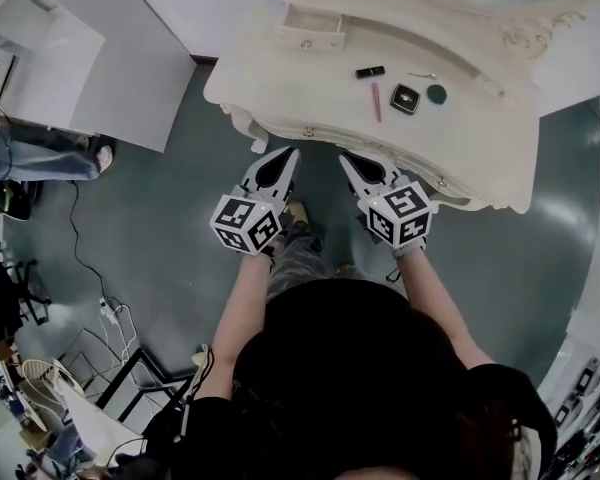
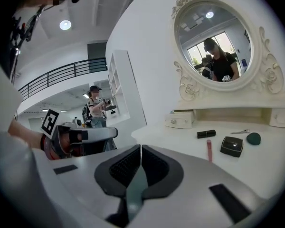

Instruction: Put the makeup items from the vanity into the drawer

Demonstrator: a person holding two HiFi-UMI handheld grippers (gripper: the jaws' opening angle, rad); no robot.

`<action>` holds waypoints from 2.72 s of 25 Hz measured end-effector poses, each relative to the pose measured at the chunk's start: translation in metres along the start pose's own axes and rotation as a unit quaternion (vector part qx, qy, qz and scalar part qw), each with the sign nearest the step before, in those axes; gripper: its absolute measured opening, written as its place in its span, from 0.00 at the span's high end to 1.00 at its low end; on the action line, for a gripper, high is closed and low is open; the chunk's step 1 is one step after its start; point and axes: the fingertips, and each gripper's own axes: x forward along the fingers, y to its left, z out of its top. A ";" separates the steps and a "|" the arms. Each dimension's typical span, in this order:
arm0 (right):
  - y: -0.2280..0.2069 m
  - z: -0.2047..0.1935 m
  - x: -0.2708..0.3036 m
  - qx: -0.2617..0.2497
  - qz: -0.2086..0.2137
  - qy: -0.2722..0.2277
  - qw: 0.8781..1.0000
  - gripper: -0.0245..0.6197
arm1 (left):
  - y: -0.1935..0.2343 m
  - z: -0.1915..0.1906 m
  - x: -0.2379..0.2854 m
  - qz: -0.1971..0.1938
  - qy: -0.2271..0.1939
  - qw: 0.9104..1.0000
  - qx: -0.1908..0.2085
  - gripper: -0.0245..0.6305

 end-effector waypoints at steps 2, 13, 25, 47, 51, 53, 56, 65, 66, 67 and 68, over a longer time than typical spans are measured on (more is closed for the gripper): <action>-0.003 -0.001 0.013 0.007 -0.006 0.009 1.000 0.92 | 0.010 0.002 0.011 -0.013 0.010 1.000 -0.002 0.94; -0.037 -0.002 0.066 0.006 -0.089 0.068 0.994 0.92 | 0.058 0.006 0.058 -0.080 0.066 0.994 -0.024 0.94; -0.158 -0.026 0.038 -0.001 -0.247 0.136 0.960 0.86 | 0.056 -0.010 0.120 -0.120 0.113 0.986 -0.037 0.94; -0.178 0.014 0.071 0.004 -0.124 0.186 0.975 0.88 | 0.068 0.007 0.219 -0.129 0.133 0.982 -0.026 0.94; -0.185 0.042 0.100 -0.007 -0.092 0.167 0.982 0.88 | 0.083 0.023 0.220 -0.099 0.119 0.988 -0.019 0.94; -0.189 0.058 0.116 -0.020 -0.077 0.159 0.984 0.88 | 0.094 0.035 0.218 -0.079 0.104 0.991 -0.018 0.94; -0.191 0.080 0.140 -0.040 -0.060 0.150 0.986 0.88 | 0.108 0.045 0.212 -0.052 0.084 0.995 -0.024 0.94; -0.195 0.096 0.188 -0.064 -0.062 0.204 0.975 0.88 | 0.139 0.065 0.201 -0.064 0.086 0.994 -0.024 0.94; -0.195 0.095 0.191 -0.067 -0.070 0.214 0.972 0.88 | 0.143 0.069 0.201 -0.069 0.087 0.994 -0.023 0.94; -0.196 0.095 0.193 -0.069 -0.079 0.221 0.970 0.88 | 0.147 0.072 0.201 -0.074 0.088 0.993 -0.021 0.94; -0.196 0.096 0.195 -0.071 -0.088 0.225 0.968 0.88 | 0.150 0.075 0.201 -0.079 0.089 0.993 -0.020 0.94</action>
